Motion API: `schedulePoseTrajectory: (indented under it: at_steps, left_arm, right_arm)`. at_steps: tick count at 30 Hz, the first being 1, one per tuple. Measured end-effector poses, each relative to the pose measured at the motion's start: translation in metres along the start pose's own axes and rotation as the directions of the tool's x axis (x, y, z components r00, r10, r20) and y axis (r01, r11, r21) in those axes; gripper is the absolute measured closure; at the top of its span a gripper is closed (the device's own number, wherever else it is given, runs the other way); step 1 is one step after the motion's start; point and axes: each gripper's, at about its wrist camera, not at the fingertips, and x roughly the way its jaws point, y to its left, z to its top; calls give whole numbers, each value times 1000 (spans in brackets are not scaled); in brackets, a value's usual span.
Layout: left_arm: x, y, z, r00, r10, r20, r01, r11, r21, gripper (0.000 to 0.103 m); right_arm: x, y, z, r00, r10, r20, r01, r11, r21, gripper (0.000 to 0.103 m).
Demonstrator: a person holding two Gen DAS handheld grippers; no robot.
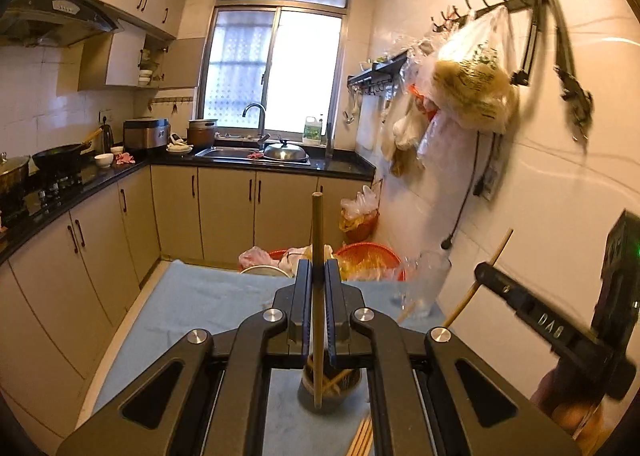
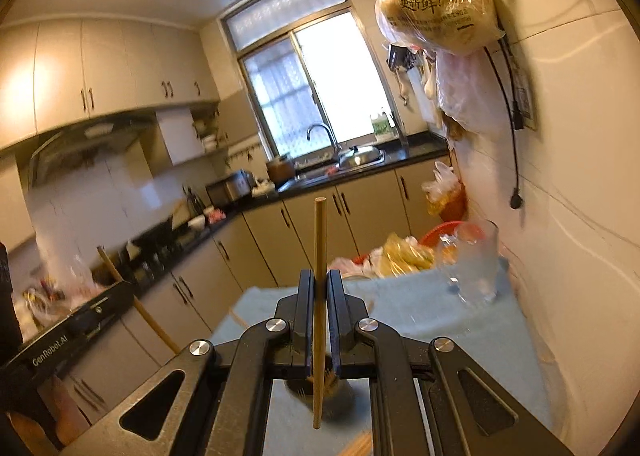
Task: Organize utensils
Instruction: 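Carry the left tool's chopstick into the holder and open it while the right tool releases its chopstick there, then move both open tools back down to the remaining chopsticks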
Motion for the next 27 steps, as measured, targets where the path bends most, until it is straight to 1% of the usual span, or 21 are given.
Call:
schedulePoseTrajectory:
  at_steps: [3,5,8,11,14,17,19,21,22,23,24,27]
  left_arm:
    - [32,-1,5,1000,11,-13,-11,1000,-11,97]
    - [53,1,1,999,10,-40,-11,1000,-20,97]
    - [89,9,-15,991,-4,-131,-3,999,-52,97]
    - [113,18,-31,979,-4,-203,-12,997,-76,97]
    - [122,25,-40,973,6,-232,-26,996,-84,97]
    - [120,31,-45,972,10,-236,-34,995,-98,97]
    - [112,34,-46,973,7,-232,-32,994,-103,97]
    - [101,35,-45,975,15,-223,-36,995,-93,92]
    - [94,35,-45,976,20,-217,-40,995,-89,85]
    - [85,35,-45,978,25,-208,-44,995,-84,78]
    - [76,36,-46,980,31,-199,-48,995,-83,73]
    - [47,39,-46,984,35,-176,-52,994,-93,73]
  right_arm:
    - [26,-3,3,1000,-12,14,12,1000,19,96]
    - [43,-6,1,1000,-24,5,24,999,27,96]
    - [69,-14,-11,998,-35,-50,38,998,41,96]
    - [89,-23,-28,992,-38,-119,45,997,56,96]
    - [99,-26,-40,987,-41,-157,49,998,44,96]
    - [102,-30,-46,983,-34,-179,44,998,50,95]
    - [103,-31,-48,980,-27,-198,40,997,62,90]
    - [100,-30,-48,978,-32,-206,44,998,55,73]
    - [97,-29,-48,978,-38,-203,49,998,48,70]
    - [91,-27,-46,979,-43,-197,52,998,41,67]
    - [87,-26,-45,980,-45,-194,53,998,36,67]
    - [67,-21,-40,982,-52,-182,56,998,17,64]
